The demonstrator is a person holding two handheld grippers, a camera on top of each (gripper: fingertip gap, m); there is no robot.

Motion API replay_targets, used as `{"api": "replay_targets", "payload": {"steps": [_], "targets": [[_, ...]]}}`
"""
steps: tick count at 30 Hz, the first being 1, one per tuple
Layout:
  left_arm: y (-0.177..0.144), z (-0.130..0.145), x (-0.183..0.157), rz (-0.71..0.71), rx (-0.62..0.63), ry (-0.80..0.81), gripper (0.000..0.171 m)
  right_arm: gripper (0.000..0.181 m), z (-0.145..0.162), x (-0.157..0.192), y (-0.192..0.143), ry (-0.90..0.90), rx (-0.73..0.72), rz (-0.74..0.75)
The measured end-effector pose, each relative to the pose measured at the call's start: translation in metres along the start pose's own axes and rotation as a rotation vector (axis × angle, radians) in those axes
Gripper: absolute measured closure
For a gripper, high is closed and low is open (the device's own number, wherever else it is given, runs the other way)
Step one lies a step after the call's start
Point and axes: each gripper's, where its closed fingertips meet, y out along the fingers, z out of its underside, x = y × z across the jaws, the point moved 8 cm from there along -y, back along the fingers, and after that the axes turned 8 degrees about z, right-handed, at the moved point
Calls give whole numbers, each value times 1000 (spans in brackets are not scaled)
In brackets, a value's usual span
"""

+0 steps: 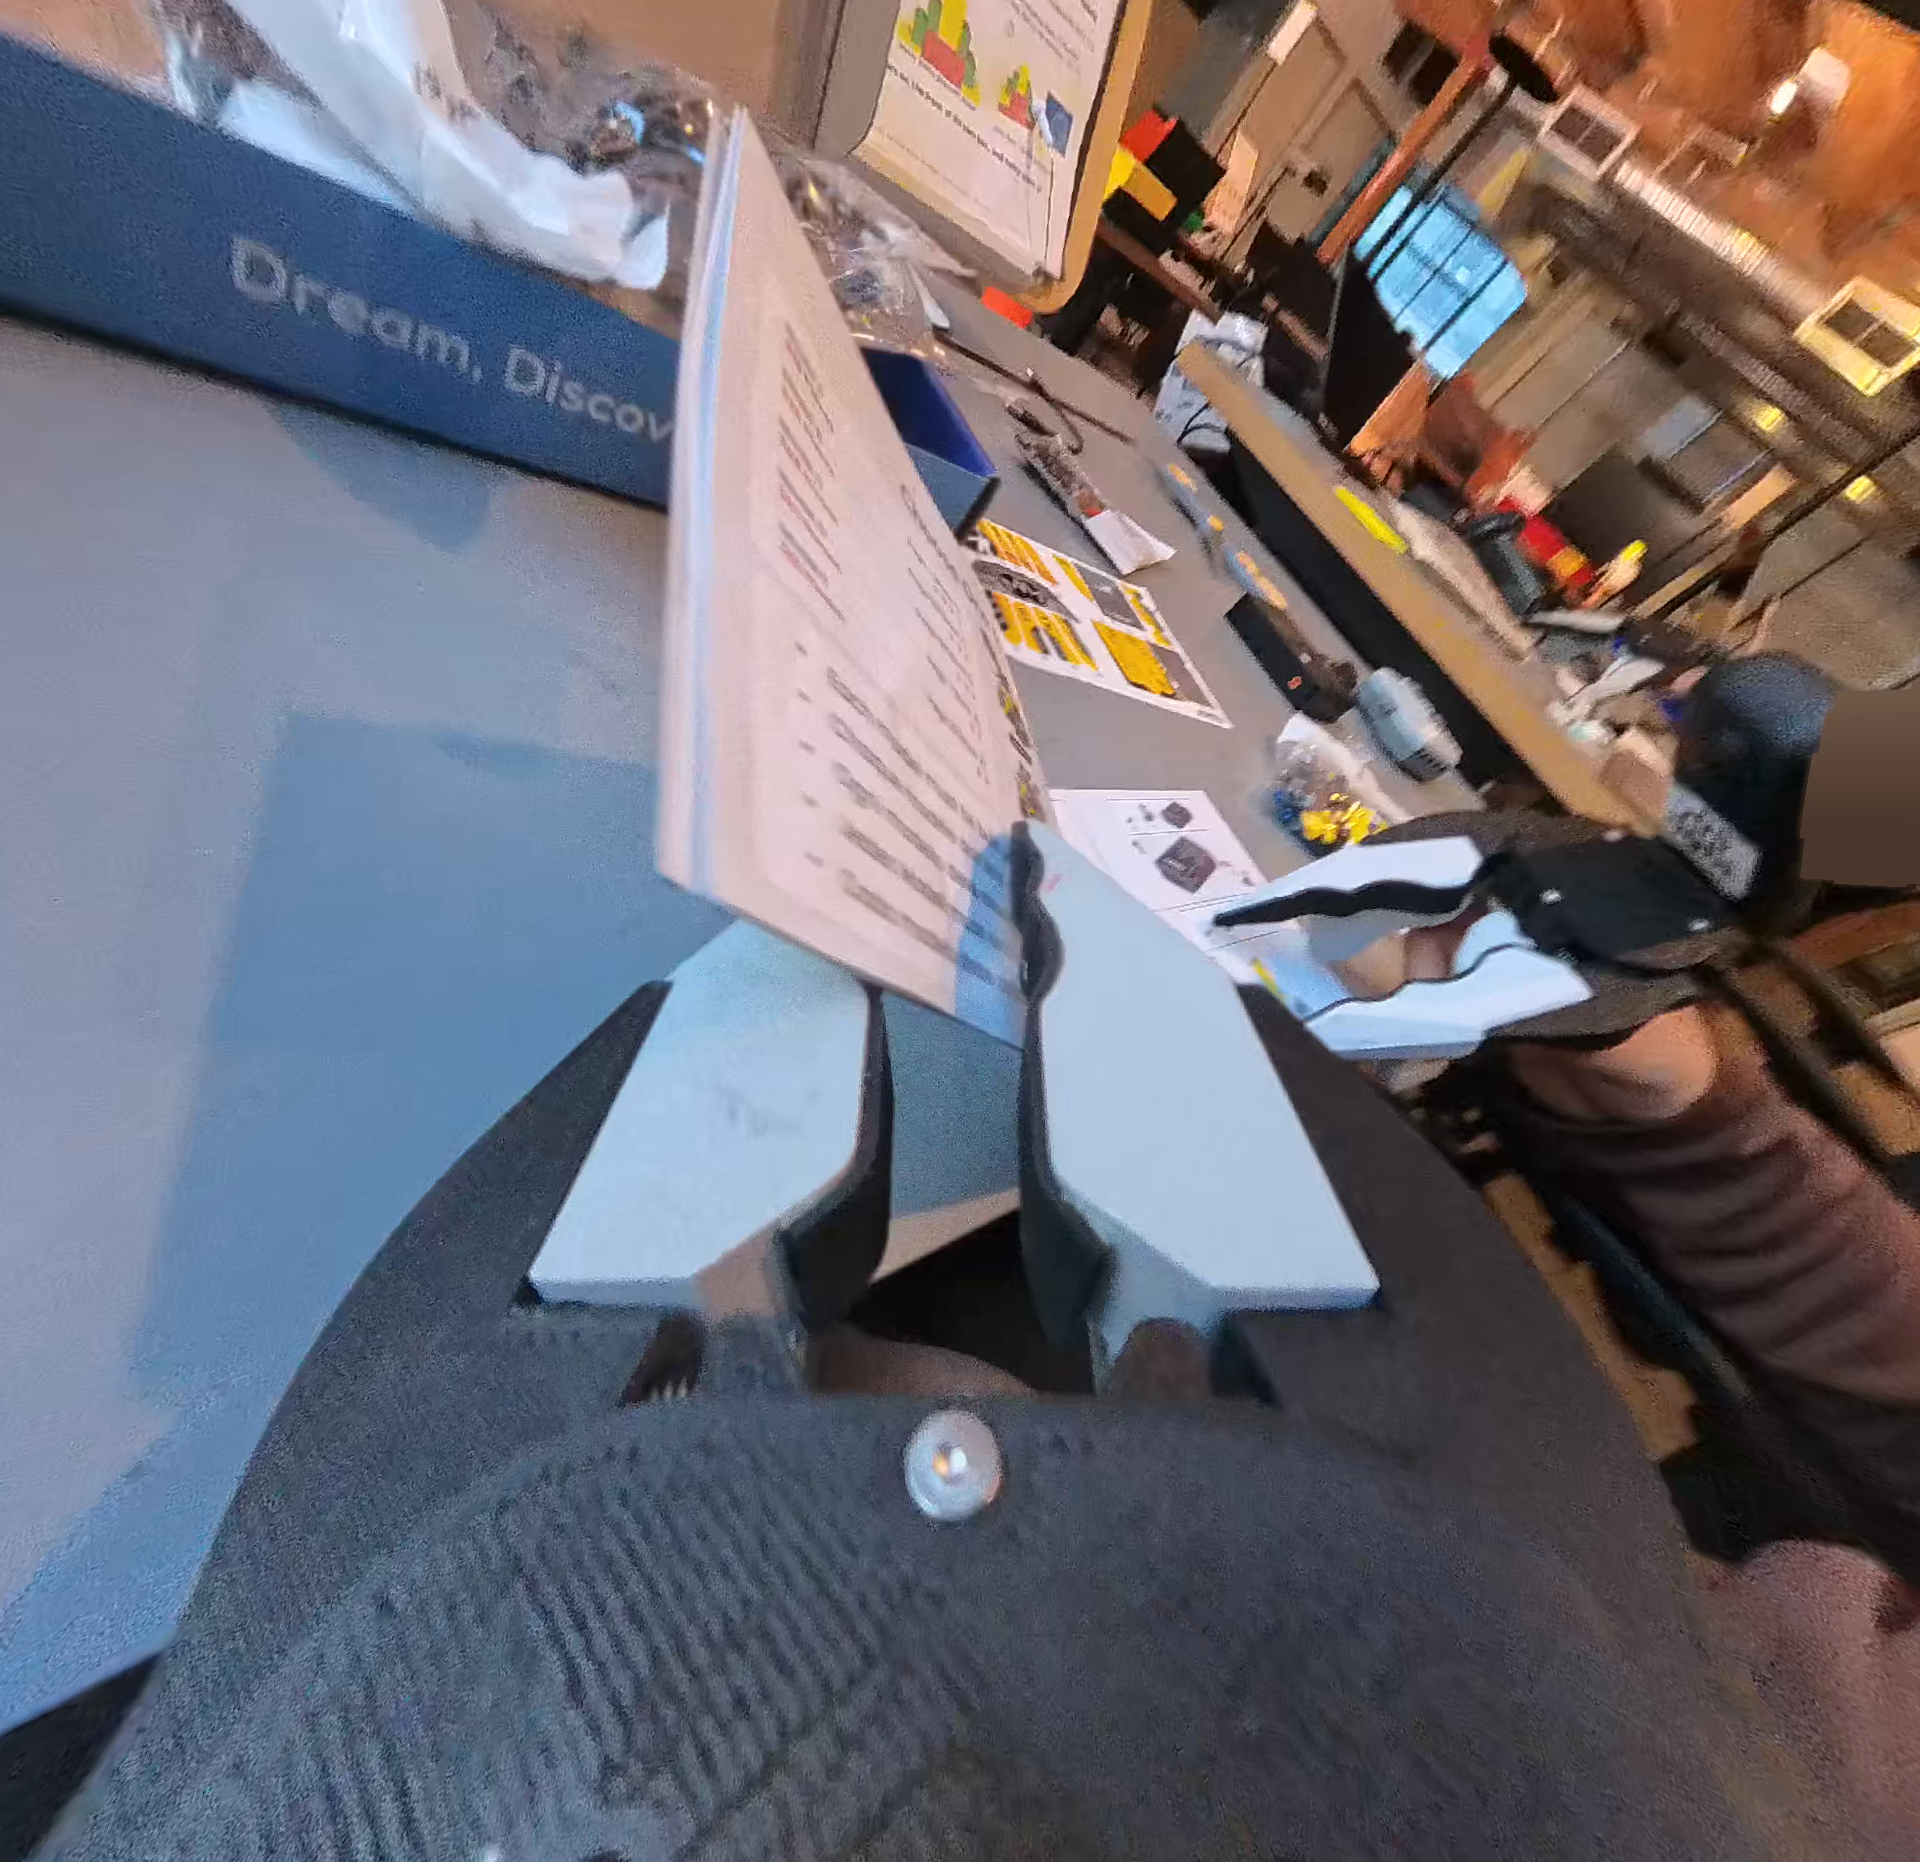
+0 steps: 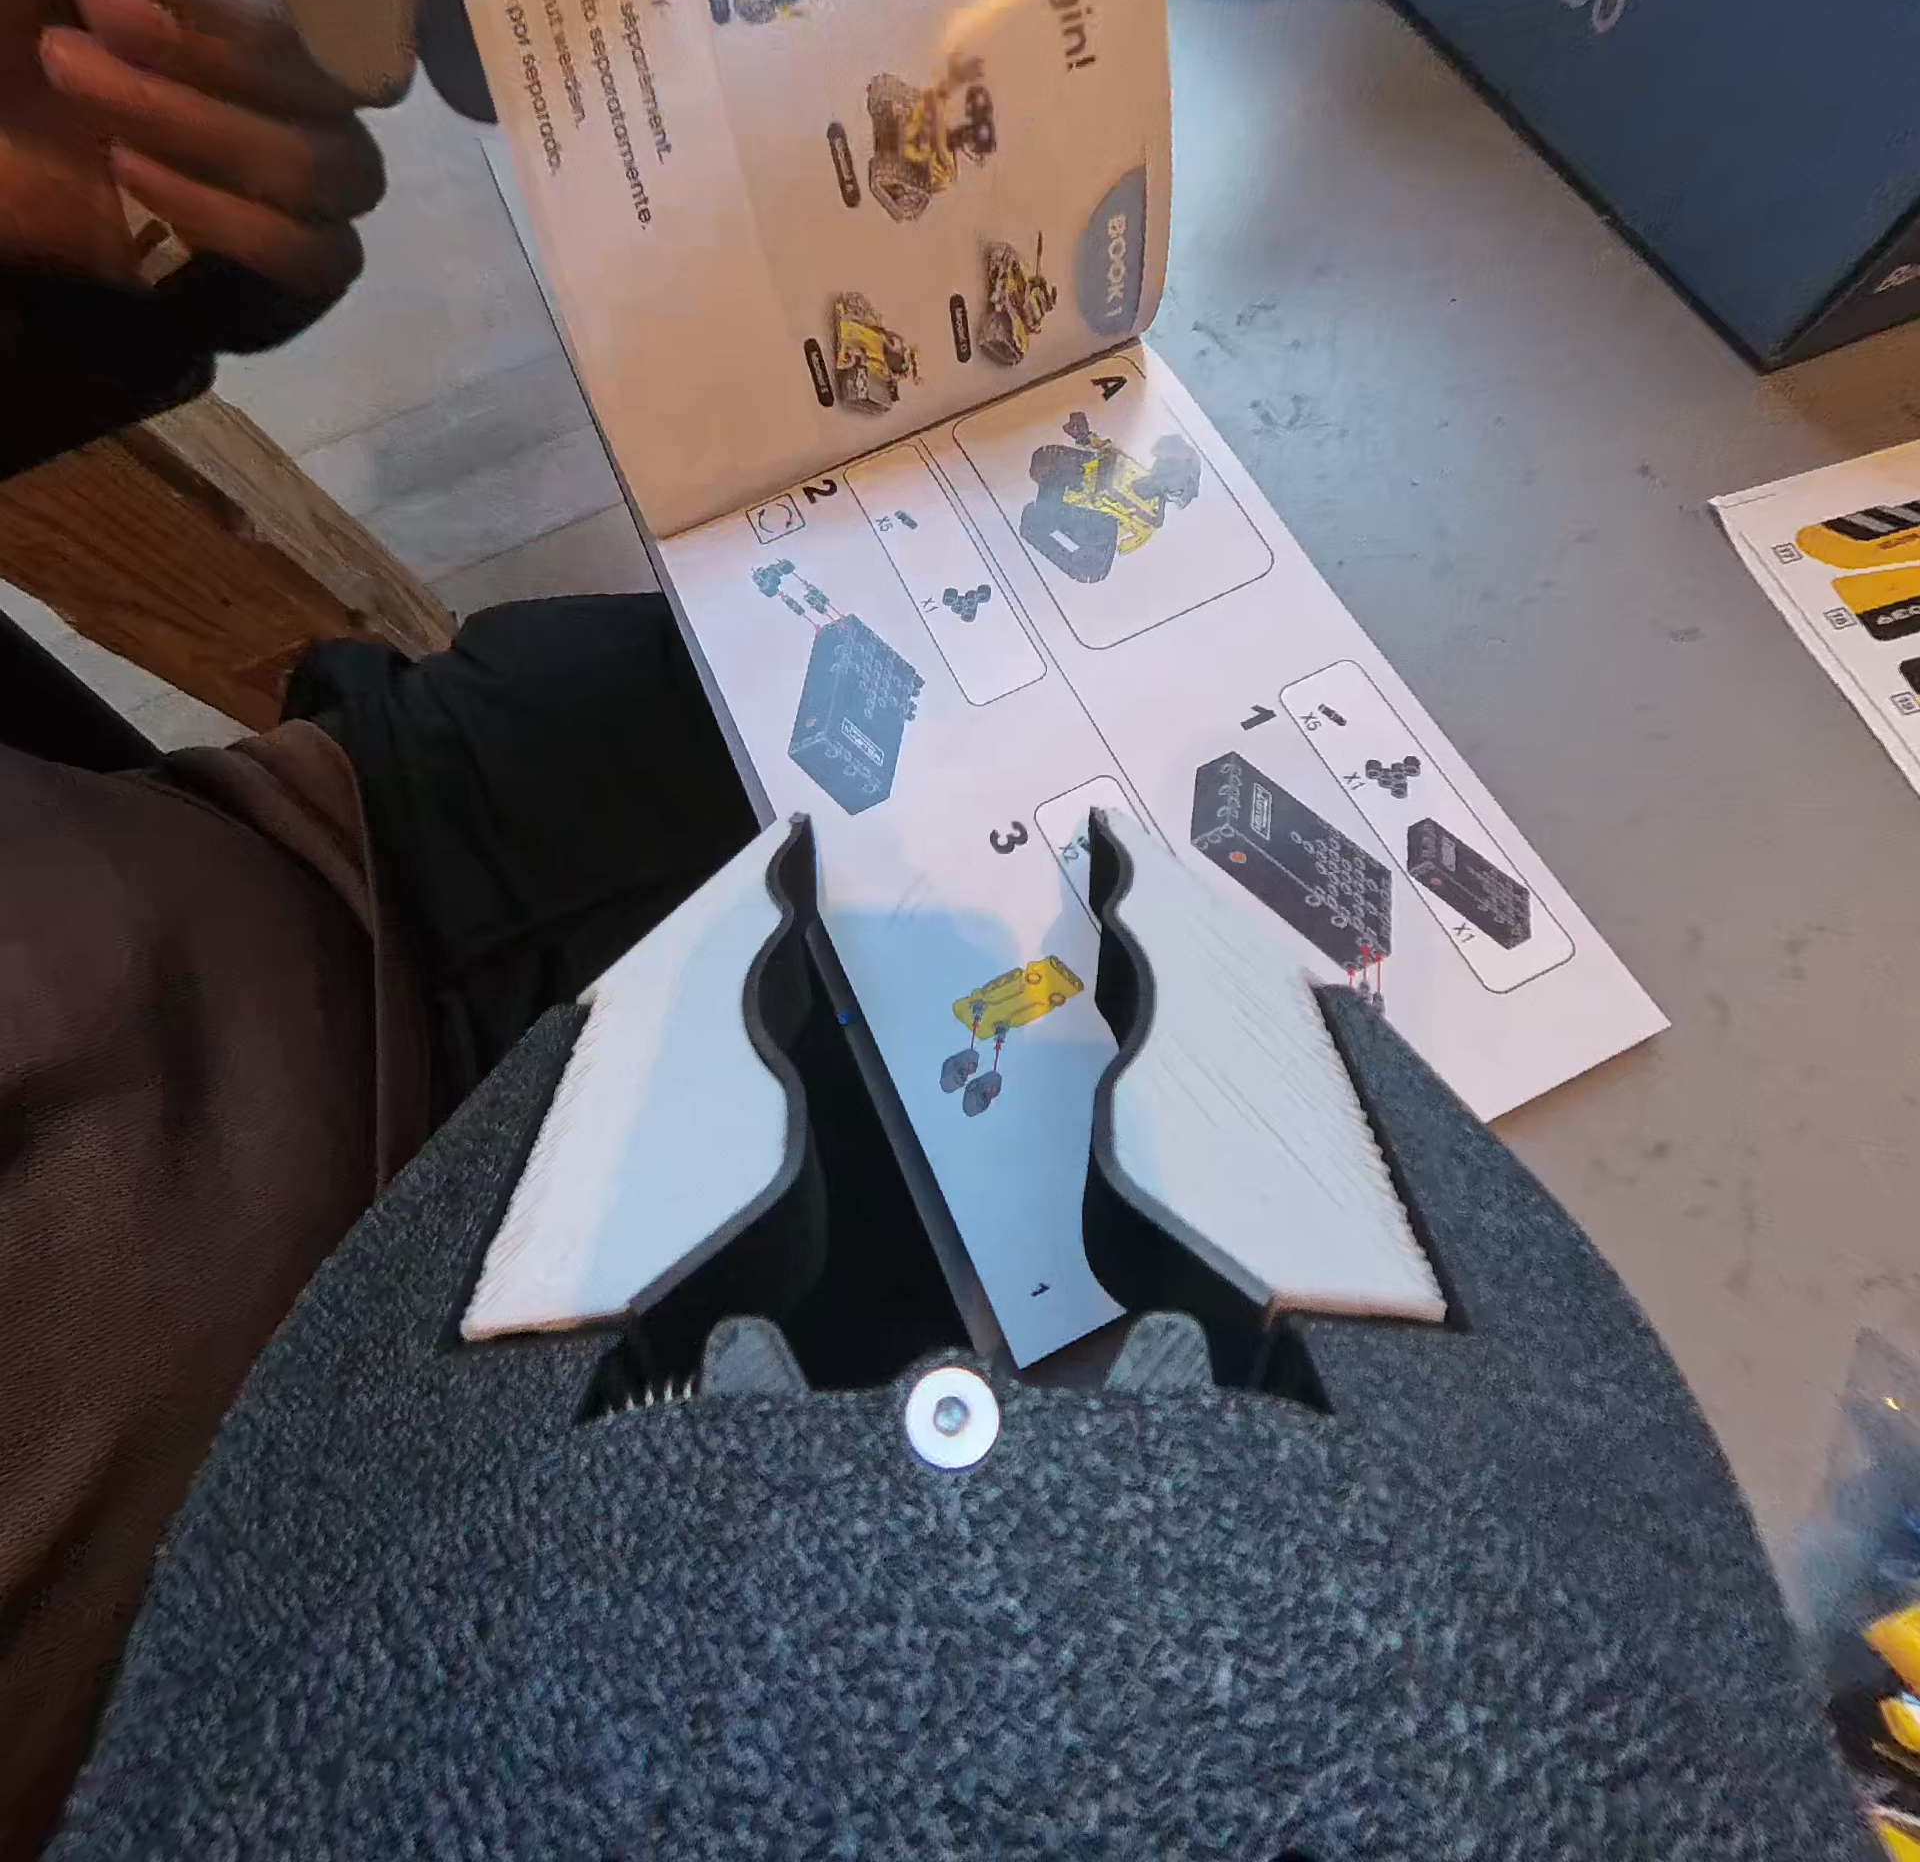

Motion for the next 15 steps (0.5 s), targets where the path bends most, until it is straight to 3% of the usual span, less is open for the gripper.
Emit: {"api": "replay_targets", "payload": {"steps": [4, 8, 10, 15], "targets": [[-13, -11, 9, -87, 7, 121, 152, 129, 2, -1, -1, -1, 4, 10], [-43, -19, 27, -125, -62, 73, 160, 129, 6, -3, -2, 7, 12, 9], [-51, -18, 35, -150, -48, 64, 171, 129, 5, -4, -2, 10, 13, 7], [-52, -8, 41, -174, 7, 62, 171, 132, 5, -5, -1, 8, 15, 15]]}}
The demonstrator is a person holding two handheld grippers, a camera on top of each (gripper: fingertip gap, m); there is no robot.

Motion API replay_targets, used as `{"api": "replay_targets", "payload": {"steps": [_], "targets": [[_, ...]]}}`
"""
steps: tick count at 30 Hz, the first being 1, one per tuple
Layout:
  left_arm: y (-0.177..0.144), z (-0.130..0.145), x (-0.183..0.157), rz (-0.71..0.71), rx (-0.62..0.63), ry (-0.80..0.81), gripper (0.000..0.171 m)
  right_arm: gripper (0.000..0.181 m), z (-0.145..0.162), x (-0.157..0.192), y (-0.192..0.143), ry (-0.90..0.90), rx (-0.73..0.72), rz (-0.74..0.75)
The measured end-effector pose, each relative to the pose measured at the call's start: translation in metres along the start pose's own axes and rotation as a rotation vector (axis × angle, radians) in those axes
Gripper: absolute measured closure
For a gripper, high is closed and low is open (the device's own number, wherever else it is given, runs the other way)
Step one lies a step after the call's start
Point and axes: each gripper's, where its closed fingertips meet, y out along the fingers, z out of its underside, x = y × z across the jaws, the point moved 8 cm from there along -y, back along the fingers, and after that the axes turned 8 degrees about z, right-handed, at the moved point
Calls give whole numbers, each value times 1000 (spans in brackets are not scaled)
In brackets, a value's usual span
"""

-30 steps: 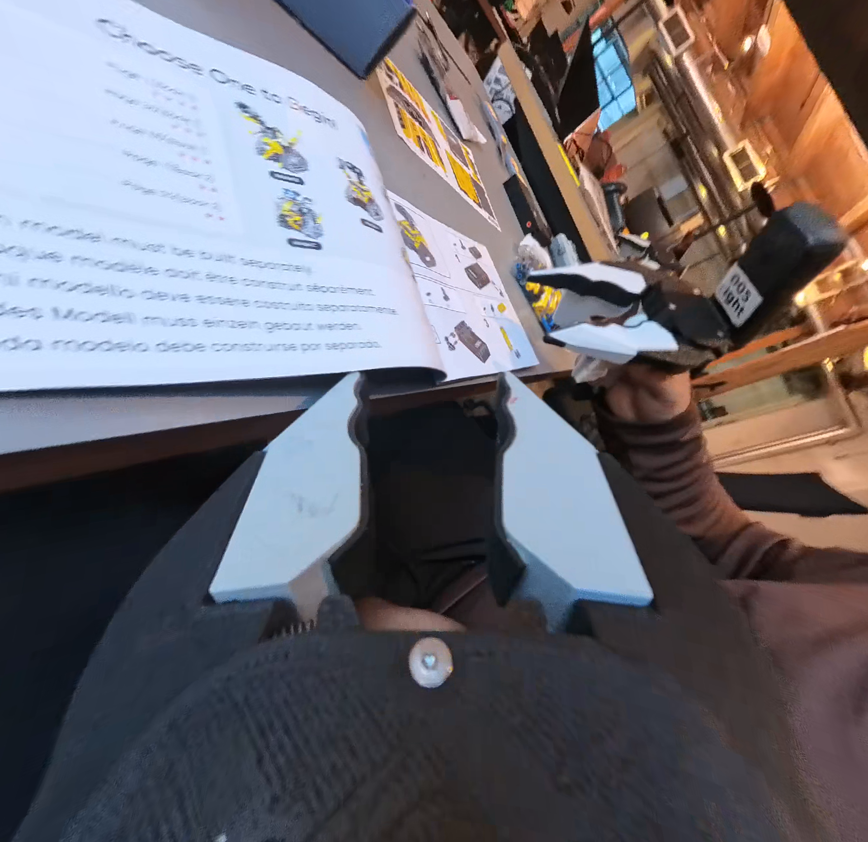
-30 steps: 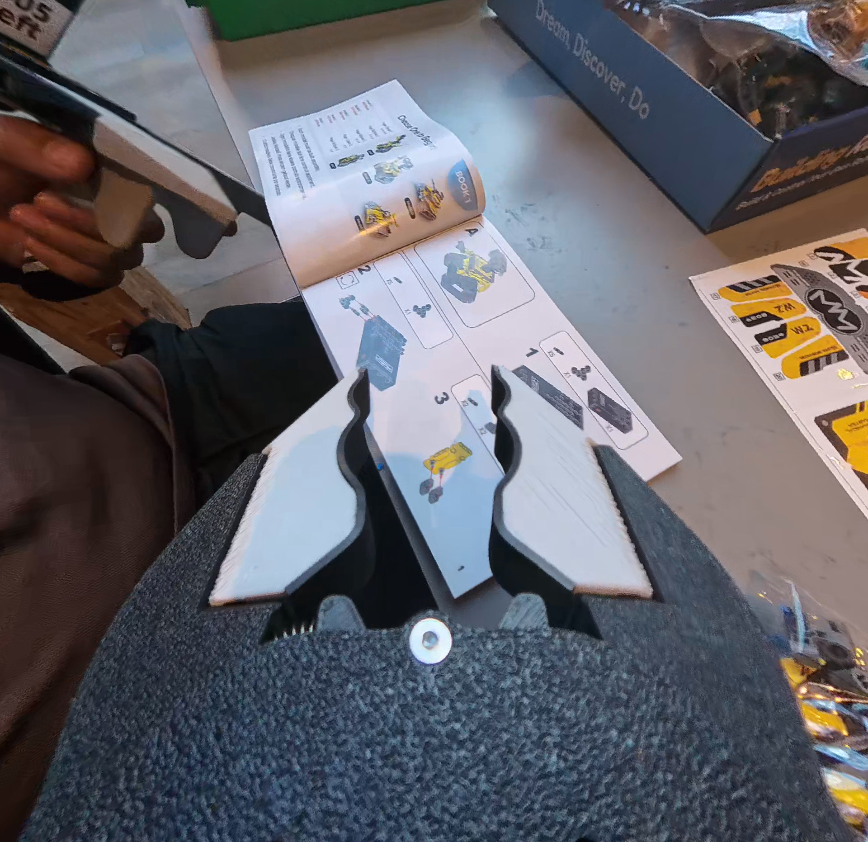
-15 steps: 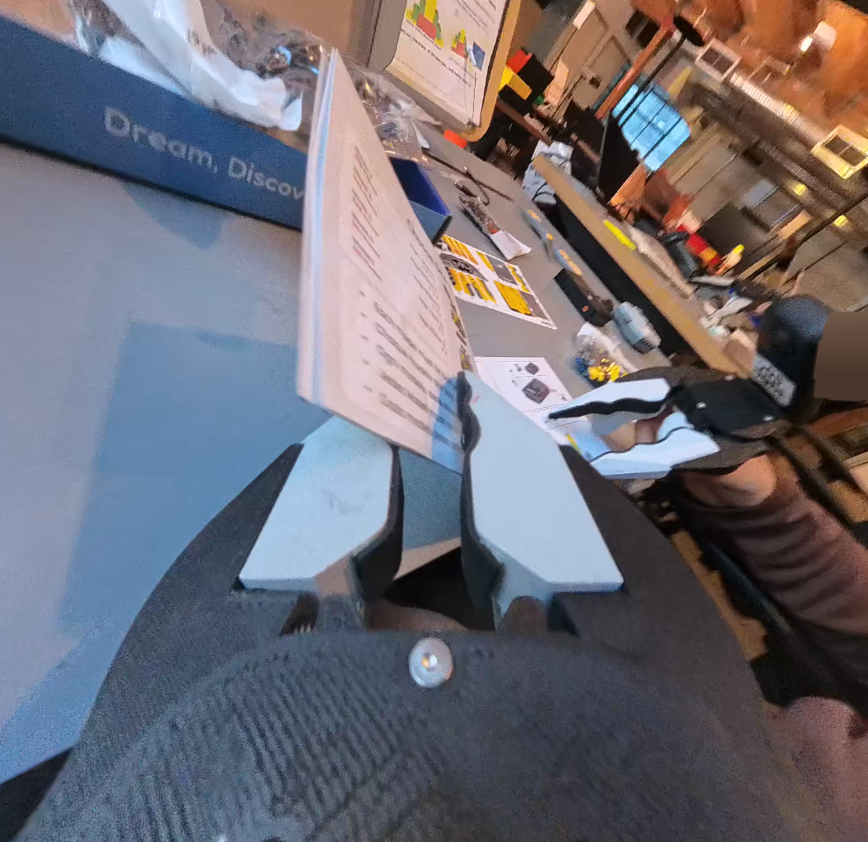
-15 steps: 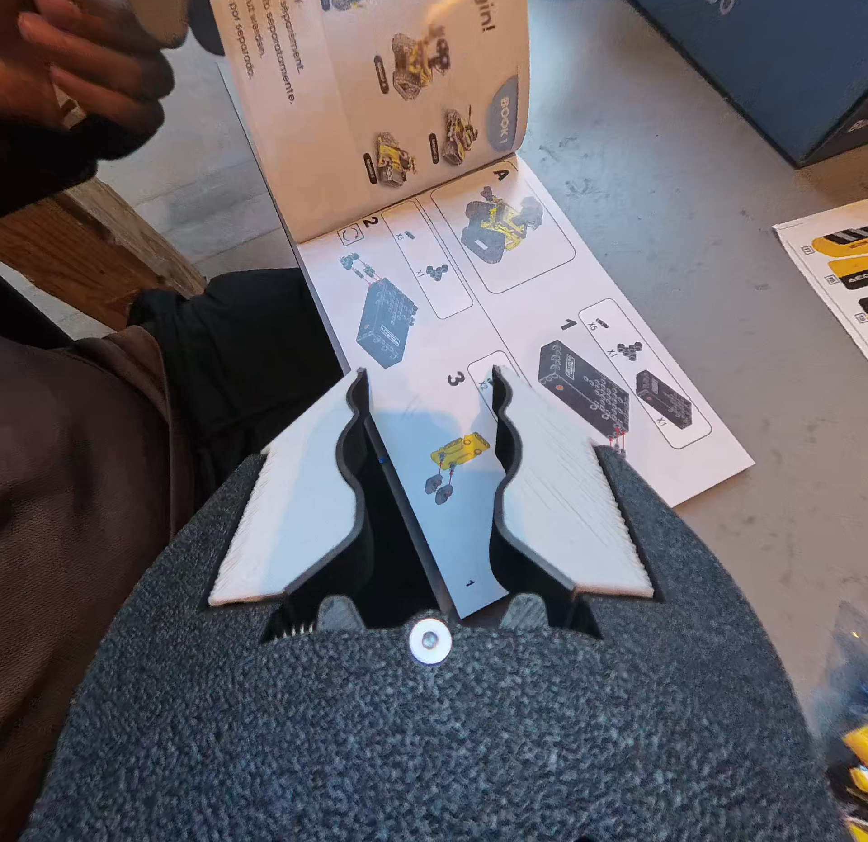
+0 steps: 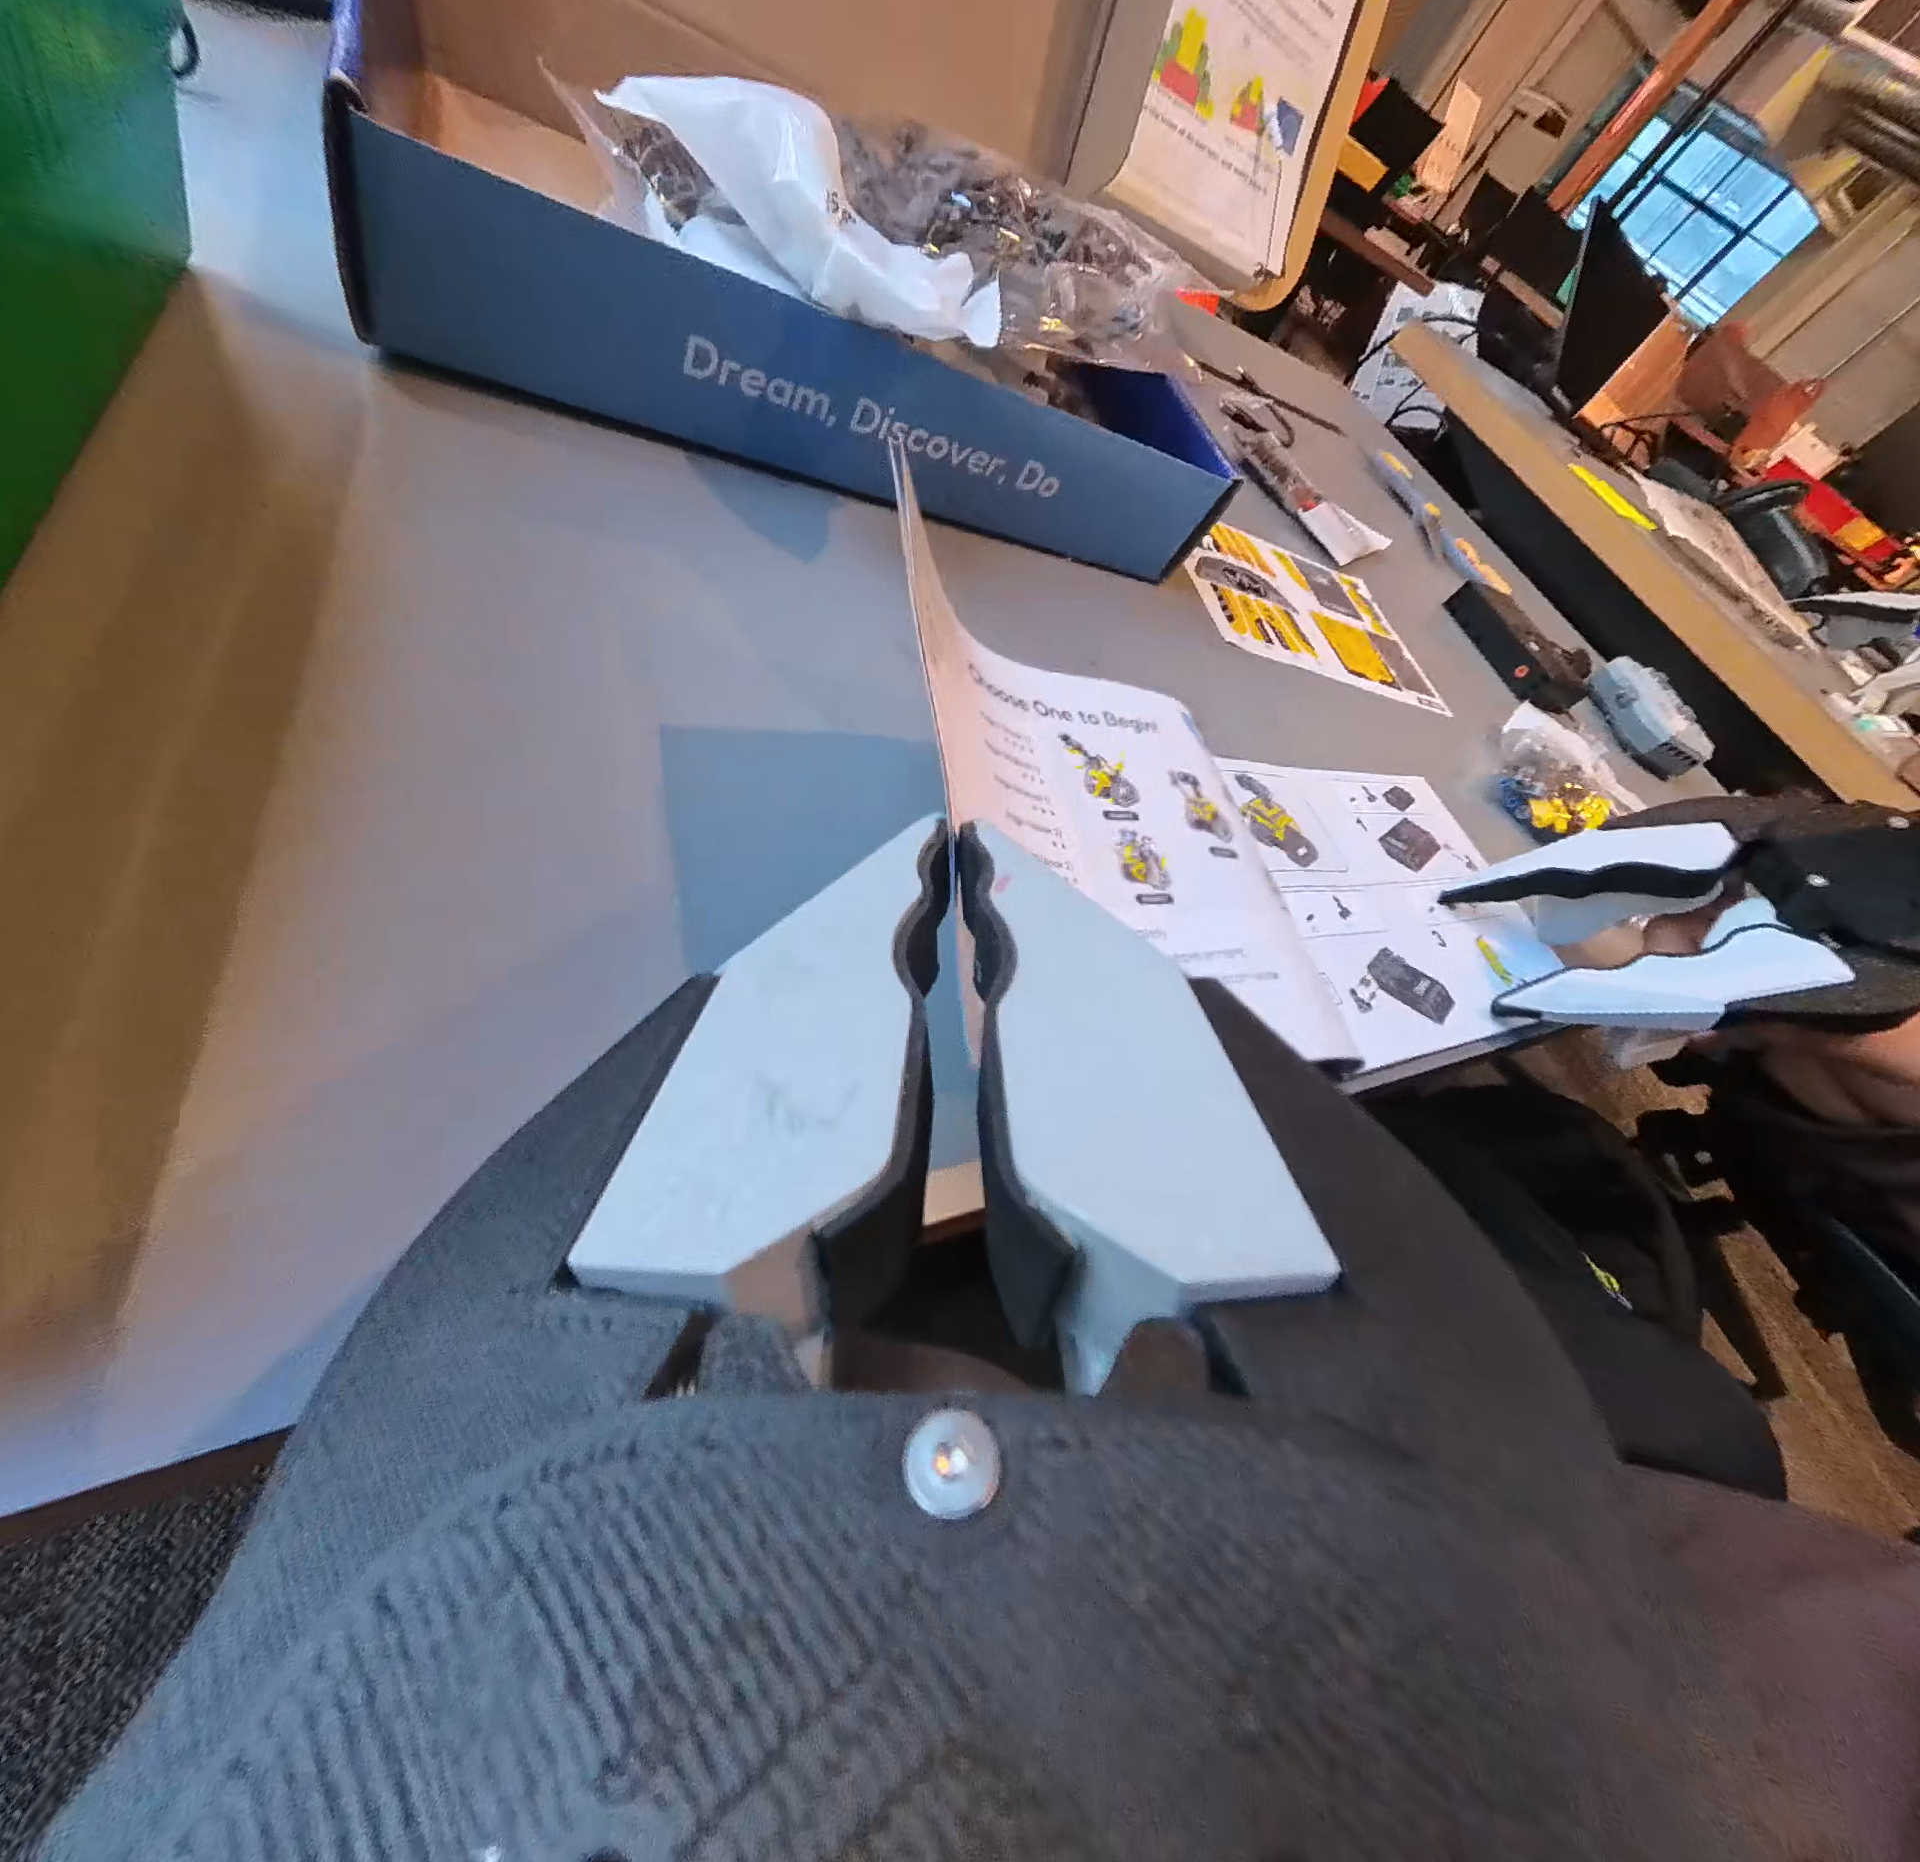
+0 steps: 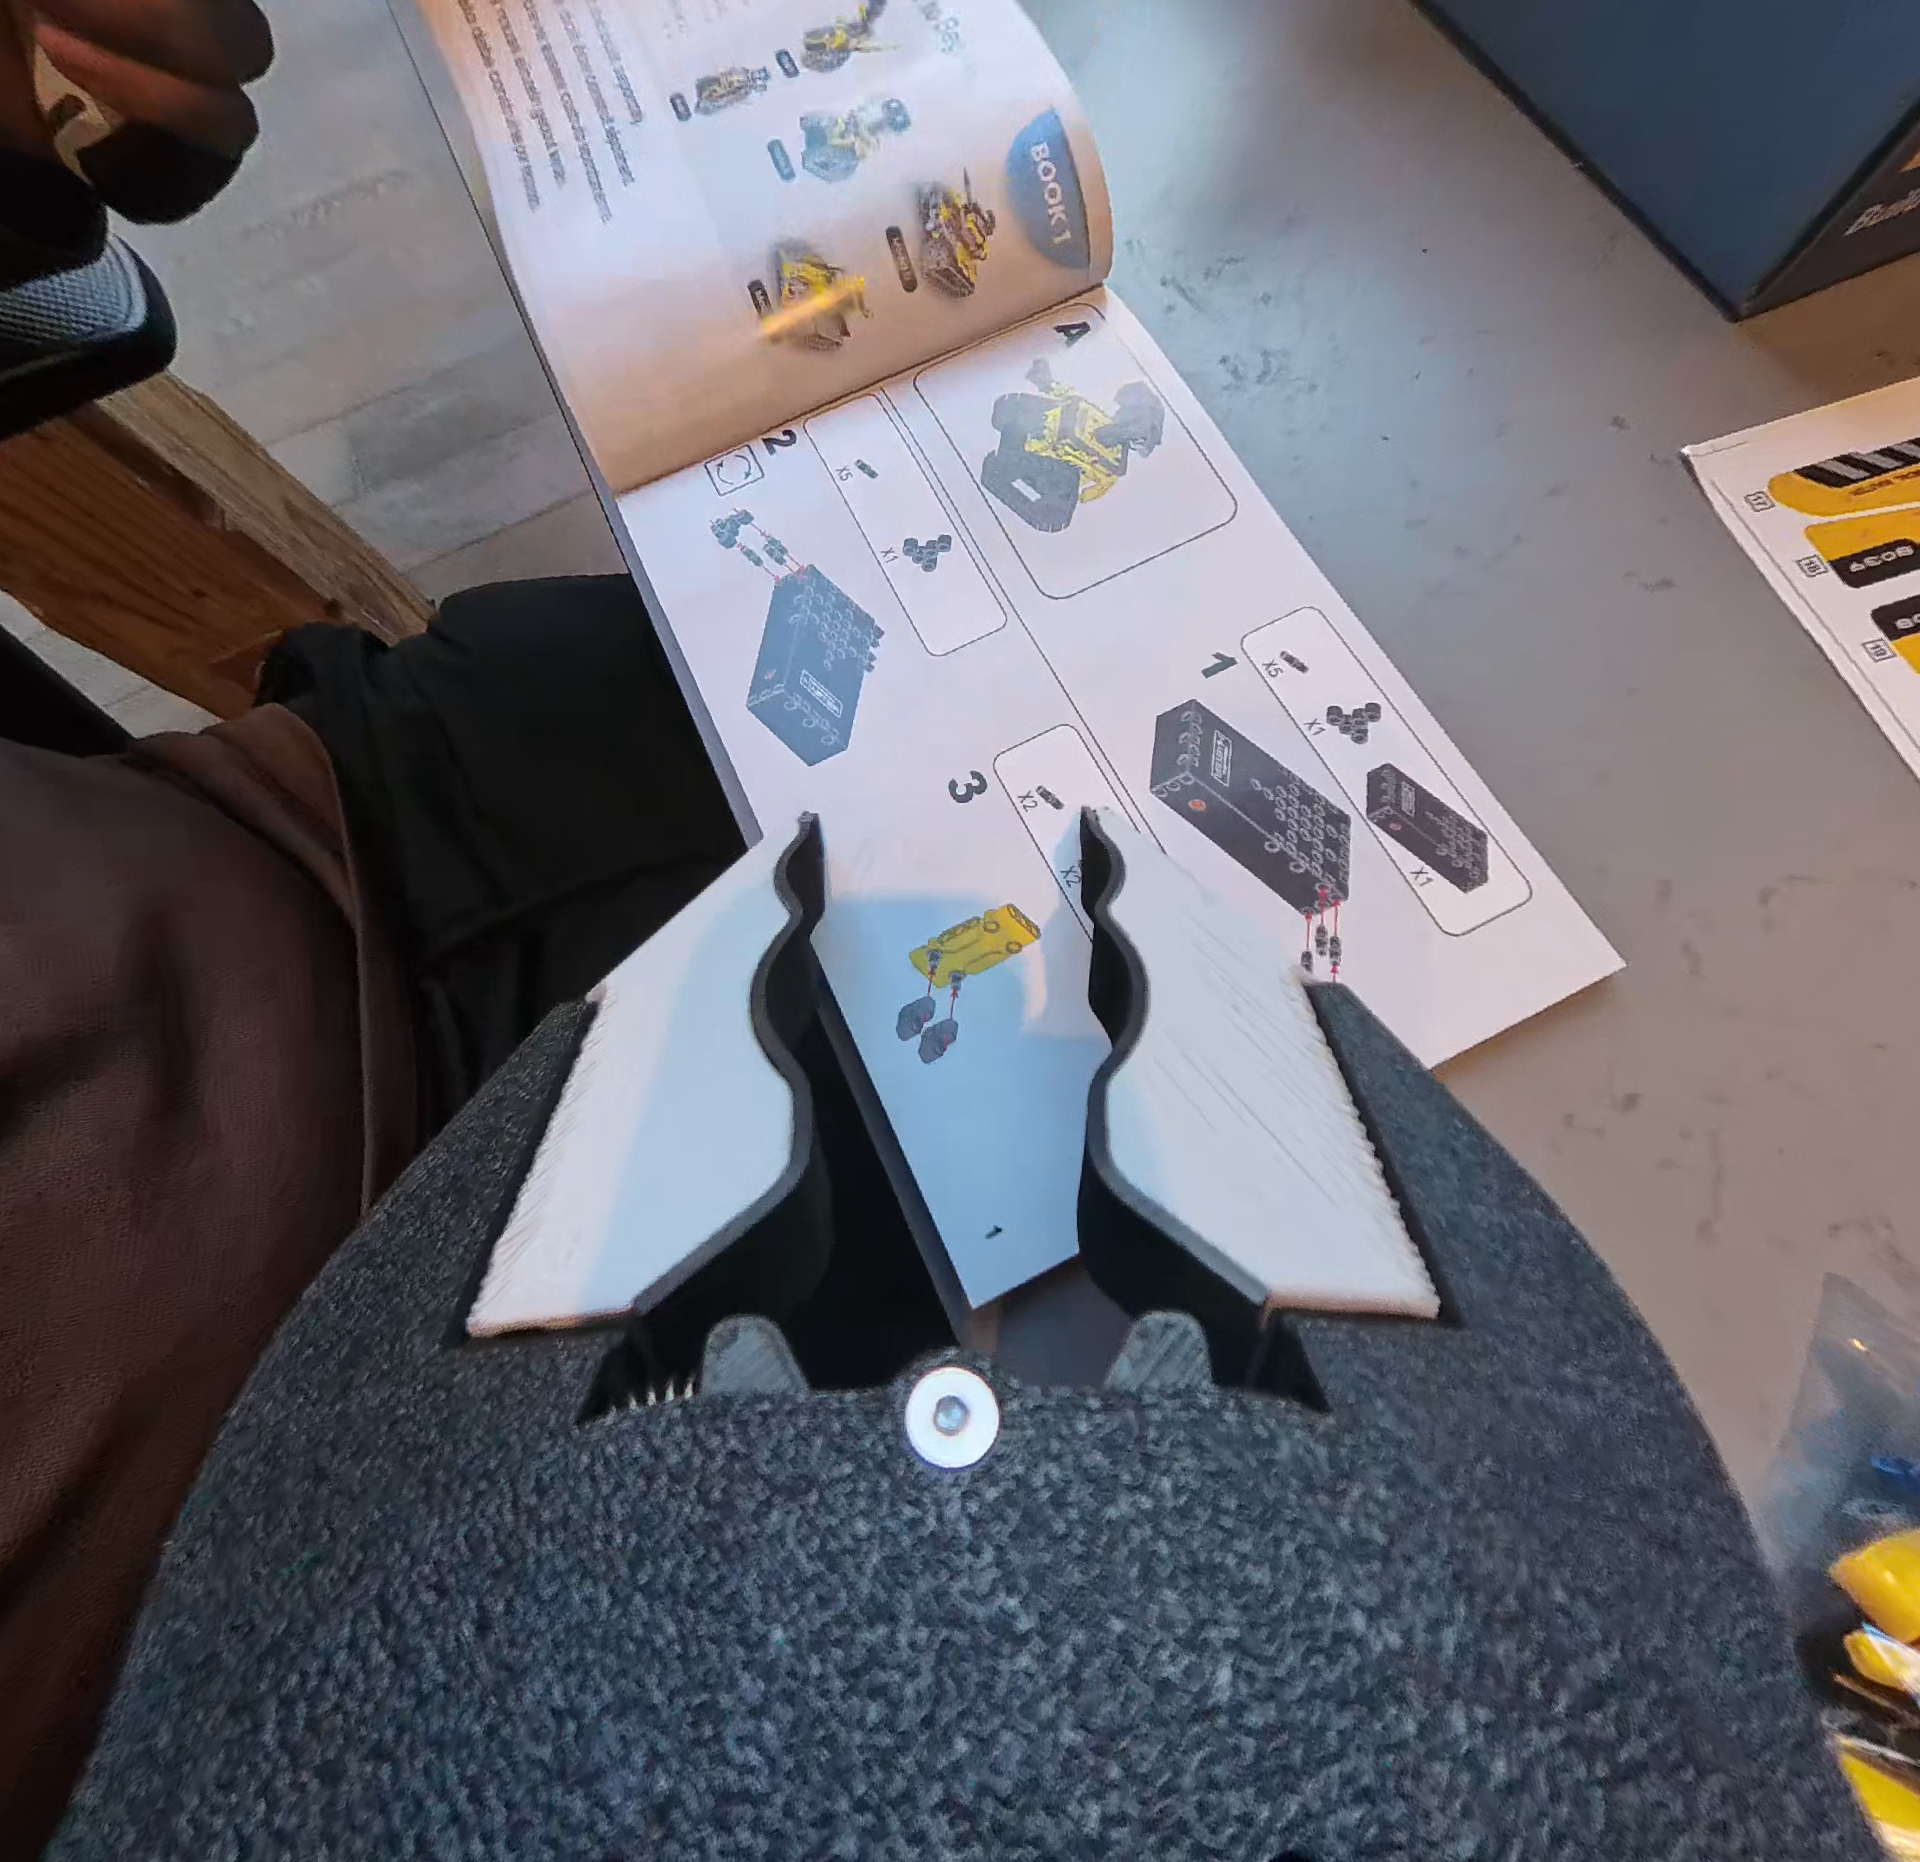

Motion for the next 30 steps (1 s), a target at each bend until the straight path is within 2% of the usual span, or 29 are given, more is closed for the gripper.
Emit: {"api": "replay_targets", "payload": {"steps": [6, 12, 30], "targets": [[4, -18, -18, 79, -65, 26, 171, 132, 0, -3, 0, 18, -5, -4], [10, -38, -41, 155, -72, 110, 171, 132, -1, -5, -1, 49, -19, -16], [31, -30, -60, 243, -24, 103, 171, 134, 1, -8, -2, 70, -30, -16]]}}
